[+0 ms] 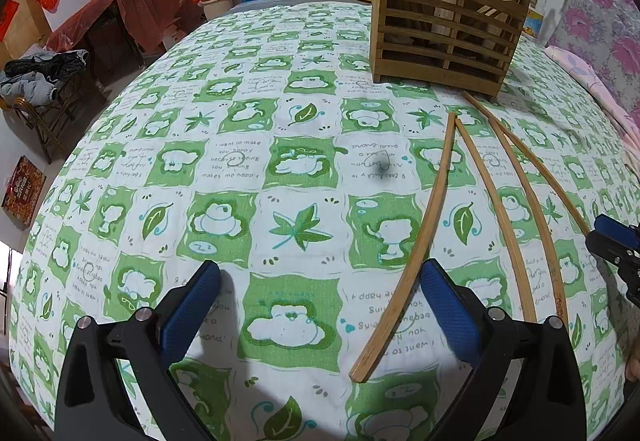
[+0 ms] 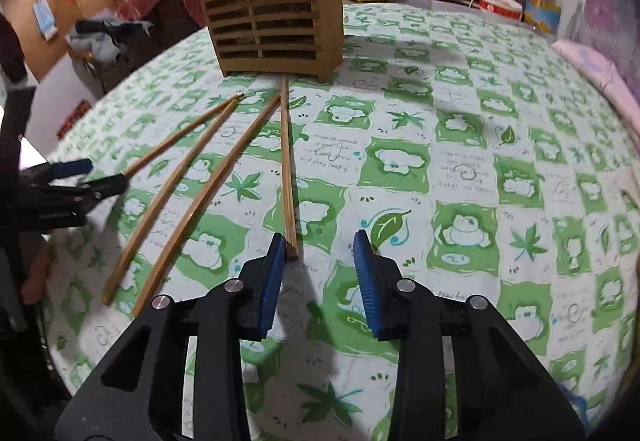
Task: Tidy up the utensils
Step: 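Close the right tool on a chopstick while the left tool grasps another chopstick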
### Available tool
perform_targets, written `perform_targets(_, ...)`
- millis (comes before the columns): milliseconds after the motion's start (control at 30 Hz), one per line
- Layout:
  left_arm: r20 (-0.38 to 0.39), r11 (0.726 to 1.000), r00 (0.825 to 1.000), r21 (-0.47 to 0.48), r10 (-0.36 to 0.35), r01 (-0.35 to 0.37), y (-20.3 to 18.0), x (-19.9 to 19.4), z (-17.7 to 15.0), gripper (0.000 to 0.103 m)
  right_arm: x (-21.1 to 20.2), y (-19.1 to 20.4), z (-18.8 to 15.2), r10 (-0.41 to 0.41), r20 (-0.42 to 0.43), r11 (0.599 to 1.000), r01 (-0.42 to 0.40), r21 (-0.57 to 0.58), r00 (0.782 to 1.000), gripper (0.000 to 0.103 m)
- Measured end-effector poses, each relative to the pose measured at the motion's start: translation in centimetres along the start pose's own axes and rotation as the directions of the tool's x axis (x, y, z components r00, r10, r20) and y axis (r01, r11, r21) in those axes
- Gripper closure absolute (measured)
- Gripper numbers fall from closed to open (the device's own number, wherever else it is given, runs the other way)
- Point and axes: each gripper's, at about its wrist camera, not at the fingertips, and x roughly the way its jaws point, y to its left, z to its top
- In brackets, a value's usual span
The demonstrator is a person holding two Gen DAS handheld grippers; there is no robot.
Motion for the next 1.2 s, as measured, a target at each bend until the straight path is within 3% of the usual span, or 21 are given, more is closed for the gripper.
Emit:
perform_targets(267,-0.002,1.000,1.000,0.010,-0.008,0.008,-0.1,-0.2,-0.1,0.005,0.9,1.0,0.8,-0.013,-0.005,0.999,0.013,-0.035,1.000,0.064)
perform_targets(333,-0.003,1.000,1.000,0.023,-0.018,0.018,-0.4,-0.3,-0.2,0.005,1.0,1.4,0.8,-0.043,-0.006,0.997,0.043,-0.057,0.999,0.068)
perform_targets(400,-0.001,0.998,0.999,0.050,-0.032,0.032,-0.9,-0.6,-0.4,0.006,1.0,1.6,0.8,-0.045,-0.003,0.997,0.045,-0.070,0.999,0.083)
perform_targets(467,0.012,0.996,0.999,0.078,-0.049,0.047,-1.5,-1.1,-0.8,0.017,0.8,1.5,0.7,-0.050,-0.001,0.997,0.050,-0.067,0.999,0.094)
perform_targets(633,0.046,0.989,0.995,0.118,-0.092,0.086,-2.1,-2.3,-1.9,0.062,0.3,0.9,0.1,-0.019,-0.002,0.999,0.019,-0.043,1.000,0.097)
perform_targets(733,0.051,0.988,0.993,0.115,-0.105,0.099,-1.9,-2.5,-2.2,0.065,0.4,0.6,0.1,0.004,-0.010,1.000,-0.005,-0.025,1.000,0.096)
perform_targets(833,0.048,0.987,0.992,0.115,-0.118,0.112,-1.8,-2.3,-2.1,0.059,0.4,0.6,0.1,0.009,-0.010,1.000,-0.009,-0.022,1.000,0.096)
perform_targets(933,0.053,0.986,0.993,0.136,-0.103,0.095,-2.2,-2.3,-2.2,0.061,0.4,0.6,0.1,0.010,-0.010,1.000,-0.011,-0.020,1.000,0.096)
perform_targets(967,0.056,0.985,0.993,0.139,-0.107,0.098,-2.3,-2.4,-2.2,0.065,0.4,0.6,0.0,0.011,-0.008,1.000,-0.011,-0.019,1.000,0.097)
perform_targets(1033,0.061,0.985,0.992,0.135,-0.113,0.104,-2.2,-2.5,-2.3,0.086,0.3,0.6,0.1,0.011,-0.003,1.000,-0.011,-0.018,1.000,0.097)
perform_targets(1133,0.061,0.985,0.989,0.113,-0.135,0.127,-1.7,-2.7,-2.3,0.096,-0.3,0.3,0.0,-0.002,0.029,1.000,0.003,-0.006,1.000,0.097)
perform_targets(1200,0.065,0.986,0.987,0.097,-0.144,0.137,-1.4,-2.9,-2.4,0.097,-1.0,0.2,-0.2,0.000,0.057,1.000,0.000,0.001,0.998,0.097)
